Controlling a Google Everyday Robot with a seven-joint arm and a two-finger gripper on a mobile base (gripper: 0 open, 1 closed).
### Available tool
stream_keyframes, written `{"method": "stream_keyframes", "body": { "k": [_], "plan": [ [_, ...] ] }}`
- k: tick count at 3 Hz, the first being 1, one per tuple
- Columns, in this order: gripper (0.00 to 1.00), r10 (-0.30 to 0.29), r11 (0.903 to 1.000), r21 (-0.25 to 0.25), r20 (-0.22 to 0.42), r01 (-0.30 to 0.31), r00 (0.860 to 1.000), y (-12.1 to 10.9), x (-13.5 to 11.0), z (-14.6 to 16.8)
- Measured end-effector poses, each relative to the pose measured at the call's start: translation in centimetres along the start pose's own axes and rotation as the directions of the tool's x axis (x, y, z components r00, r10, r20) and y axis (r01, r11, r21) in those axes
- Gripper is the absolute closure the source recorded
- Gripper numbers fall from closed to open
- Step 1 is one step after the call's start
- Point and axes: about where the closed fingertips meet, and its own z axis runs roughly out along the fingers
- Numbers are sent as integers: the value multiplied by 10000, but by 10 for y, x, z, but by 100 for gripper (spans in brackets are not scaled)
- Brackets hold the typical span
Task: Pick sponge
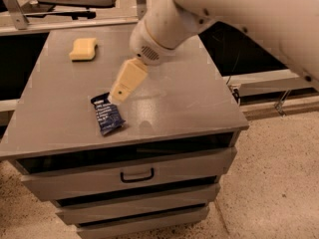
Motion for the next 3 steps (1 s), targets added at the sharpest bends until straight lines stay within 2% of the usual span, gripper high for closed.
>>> {"method": "stream_keyframes", "body": {
  "k": [1,2,3],
  "plan": [
    [0,-16,9997,262,318,7,9995,-6,-11,2],
    [0,-16,9997,263,319,8,9995,-6,-11,2],
    [0,144,9980,608,815,-194,9966,-21,-19,20]
  ]
}}
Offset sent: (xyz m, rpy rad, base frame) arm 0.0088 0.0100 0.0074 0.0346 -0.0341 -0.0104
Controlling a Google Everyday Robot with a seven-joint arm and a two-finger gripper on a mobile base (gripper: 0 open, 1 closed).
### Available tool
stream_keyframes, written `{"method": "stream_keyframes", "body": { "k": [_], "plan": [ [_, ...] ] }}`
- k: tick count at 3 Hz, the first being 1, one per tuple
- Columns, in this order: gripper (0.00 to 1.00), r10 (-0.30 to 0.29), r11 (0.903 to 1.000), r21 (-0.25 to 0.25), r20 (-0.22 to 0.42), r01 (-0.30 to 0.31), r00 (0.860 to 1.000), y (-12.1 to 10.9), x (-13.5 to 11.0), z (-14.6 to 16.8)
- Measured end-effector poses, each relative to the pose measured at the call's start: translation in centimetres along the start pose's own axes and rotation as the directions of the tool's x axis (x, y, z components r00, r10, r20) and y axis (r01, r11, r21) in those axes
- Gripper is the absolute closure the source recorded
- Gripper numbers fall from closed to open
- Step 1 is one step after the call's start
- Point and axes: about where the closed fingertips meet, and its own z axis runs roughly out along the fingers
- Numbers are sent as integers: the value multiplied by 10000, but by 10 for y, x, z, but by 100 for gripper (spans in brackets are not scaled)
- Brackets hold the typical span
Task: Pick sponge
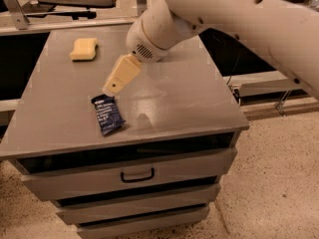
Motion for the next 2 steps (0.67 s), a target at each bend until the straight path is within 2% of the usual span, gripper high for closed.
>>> {"method": "stream_keyframes", "body": {
  "k": [1,2],
  "plan": [
    [0,290,9972,652,1013,-357,9944,-46,-18,53],
    [0,539,9907,1140,1772,-749,9827,-90,-35,105]
  ]
}}
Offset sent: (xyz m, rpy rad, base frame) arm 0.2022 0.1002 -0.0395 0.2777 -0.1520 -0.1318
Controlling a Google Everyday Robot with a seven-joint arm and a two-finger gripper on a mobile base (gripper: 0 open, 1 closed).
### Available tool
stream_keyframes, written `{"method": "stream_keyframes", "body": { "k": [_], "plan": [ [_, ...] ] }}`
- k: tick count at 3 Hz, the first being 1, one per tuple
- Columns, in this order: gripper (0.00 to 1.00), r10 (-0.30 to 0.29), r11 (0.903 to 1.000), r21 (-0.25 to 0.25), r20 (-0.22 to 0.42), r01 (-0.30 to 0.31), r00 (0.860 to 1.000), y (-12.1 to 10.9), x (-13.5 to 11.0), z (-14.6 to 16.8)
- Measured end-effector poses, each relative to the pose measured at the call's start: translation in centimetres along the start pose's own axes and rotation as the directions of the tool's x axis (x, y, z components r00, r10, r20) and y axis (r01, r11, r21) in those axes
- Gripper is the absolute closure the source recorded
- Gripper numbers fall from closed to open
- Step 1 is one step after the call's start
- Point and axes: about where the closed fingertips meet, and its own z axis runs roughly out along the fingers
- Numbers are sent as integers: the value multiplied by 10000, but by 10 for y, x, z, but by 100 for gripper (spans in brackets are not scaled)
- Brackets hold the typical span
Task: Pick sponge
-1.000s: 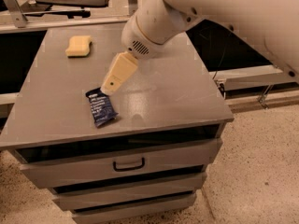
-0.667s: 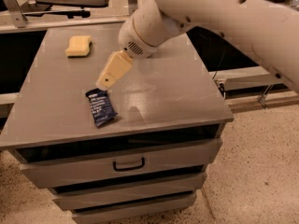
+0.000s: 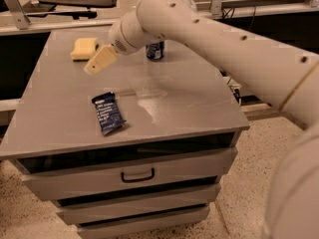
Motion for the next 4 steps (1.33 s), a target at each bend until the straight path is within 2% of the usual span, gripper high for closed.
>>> {"method": "stream_keyframes", "body": {
  "k": [2,3,4],
  "plan": [
    [0,987,9938,440,828,-1026,9917,-48,-5,91],
    [0,1440,9880,424,999,-1488,9845,-58,-3,123],
    [0,1843,9818,260,1055,-1879,9772,-58,-1,145]
  ]
}}
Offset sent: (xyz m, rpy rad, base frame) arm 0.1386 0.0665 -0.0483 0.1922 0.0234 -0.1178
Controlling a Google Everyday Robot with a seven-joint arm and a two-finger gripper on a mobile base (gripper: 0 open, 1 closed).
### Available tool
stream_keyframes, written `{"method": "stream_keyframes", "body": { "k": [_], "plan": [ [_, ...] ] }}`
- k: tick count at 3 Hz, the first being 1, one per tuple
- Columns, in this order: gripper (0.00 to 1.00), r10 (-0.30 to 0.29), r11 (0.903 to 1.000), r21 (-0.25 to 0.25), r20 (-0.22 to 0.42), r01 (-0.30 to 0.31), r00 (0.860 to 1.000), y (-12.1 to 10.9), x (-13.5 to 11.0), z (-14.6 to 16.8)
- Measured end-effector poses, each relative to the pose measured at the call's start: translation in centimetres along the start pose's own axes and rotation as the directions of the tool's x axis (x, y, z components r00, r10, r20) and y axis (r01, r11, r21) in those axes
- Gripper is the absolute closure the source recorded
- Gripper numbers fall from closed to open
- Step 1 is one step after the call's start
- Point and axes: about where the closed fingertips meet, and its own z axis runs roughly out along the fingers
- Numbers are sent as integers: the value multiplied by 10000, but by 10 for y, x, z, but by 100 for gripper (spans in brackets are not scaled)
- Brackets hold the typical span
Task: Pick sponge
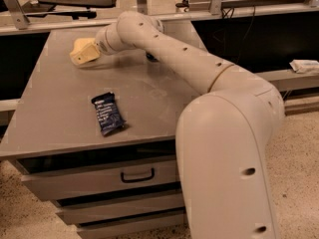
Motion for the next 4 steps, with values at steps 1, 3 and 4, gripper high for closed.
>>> {"method": "stream_keyframes", "body": {
  "k": [1,3,4],
  "plan": [
    [14,243,9997,-96,23,-243,9997,3,3,10],
    [61,152,9991,-409,530,-130,9985,20,-14,1],
    [83,-157,9953,-925,1310,280,9913,40,-40,-17]
  ]
}}
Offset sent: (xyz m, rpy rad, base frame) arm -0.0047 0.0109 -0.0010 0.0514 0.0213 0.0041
